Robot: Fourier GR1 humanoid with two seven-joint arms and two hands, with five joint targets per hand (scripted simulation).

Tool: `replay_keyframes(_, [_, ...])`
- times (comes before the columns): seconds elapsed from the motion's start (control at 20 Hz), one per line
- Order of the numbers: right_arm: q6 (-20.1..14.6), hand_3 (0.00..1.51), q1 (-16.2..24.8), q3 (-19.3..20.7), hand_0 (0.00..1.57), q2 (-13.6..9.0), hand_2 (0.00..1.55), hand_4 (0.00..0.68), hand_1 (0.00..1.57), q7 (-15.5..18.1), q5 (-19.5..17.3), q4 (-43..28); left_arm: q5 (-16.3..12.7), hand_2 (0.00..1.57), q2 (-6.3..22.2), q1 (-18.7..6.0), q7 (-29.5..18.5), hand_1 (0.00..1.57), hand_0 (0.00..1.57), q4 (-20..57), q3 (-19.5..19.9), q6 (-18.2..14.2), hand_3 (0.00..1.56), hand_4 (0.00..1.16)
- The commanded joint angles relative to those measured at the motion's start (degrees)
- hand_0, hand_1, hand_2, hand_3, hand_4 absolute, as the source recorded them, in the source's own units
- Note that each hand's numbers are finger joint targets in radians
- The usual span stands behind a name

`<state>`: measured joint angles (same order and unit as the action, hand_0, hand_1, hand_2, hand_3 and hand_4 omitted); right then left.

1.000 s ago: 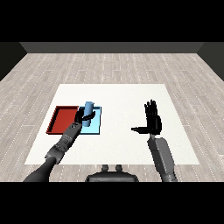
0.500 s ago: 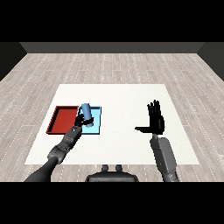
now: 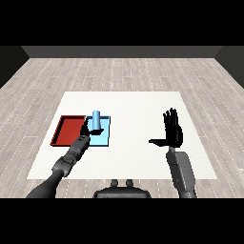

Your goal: Pick the blue can and put it in the blue box

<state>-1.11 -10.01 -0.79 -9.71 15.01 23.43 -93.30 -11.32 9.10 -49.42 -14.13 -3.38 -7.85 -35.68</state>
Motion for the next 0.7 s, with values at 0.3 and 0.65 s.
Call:
replay_keyframes(0.3, [-0.59, 0.0, -0.7, -1.88, 0.0, -0.7, 0.0, 0.0, 0.0, -2.0, -2.61, -0.16, -5.48, 0.0, -1.01, 1.51, -27.04, 0.0, 0.0, -22.91, 4.73, 11.66, 0.0, 0.0])
replay_keyframes(0.65, [4.75, 0.0, 5.95, -2.54, 0.0, -2.68, 0.0, 0.0, 0.0, 1.83, -3.16, 2.91, -9.73, 0.0, -1.66, 13.53, -28.17, 0.0, 0.0, -38.18, 1.31, 32.43, 0.0, 0.0])
